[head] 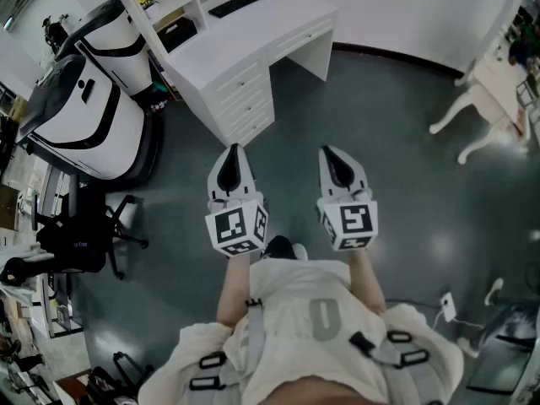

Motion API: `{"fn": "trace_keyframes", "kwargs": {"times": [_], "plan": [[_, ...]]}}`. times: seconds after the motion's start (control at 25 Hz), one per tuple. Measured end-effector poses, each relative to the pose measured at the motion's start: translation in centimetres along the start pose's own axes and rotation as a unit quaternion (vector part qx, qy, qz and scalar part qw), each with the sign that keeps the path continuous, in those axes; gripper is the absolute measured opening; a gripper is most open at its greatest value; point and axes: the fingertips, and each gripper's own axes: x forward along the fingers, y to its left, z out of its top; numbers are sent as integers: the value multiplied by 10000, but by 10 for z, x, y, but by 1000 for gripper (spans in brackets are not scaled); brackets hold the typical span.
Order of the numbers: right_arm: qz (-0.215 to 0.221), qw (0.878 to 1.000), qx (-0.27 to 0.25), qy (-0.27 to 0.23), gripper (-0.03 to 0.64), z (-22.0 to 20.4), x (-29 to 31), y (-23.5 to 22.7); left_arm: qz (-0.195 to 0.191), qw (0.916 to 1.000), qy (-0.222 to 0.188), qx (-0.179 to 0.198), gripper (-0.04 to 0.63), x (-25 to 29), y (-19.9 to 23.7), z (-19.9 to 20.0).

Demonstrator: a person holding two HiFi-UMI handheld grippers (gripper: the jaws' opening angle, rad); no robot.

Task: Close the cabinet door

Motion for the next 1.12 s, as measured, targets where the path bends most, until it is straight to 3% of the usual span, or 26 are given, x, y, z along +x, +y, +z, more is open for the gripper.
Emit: {"fn": "trace_keyframes", "kwargs": {"times": [0.52,0.68,0.92,1.12], "plan": [[283,9989,374,-83,5,-12,20,13,299,9995,104,12,6,-19,27,-1],[518,9985,107,103,5,-24,30,25,368,9987,365,-6,6,-14,34,-21],[763,9967,-18,292,5,-21,51,29,330,9989,158,-281,6,21,41,-16],[613,9980,-18,141,5,-17,94,10,322,9991,52,-288,6,70,59,-11]]}}
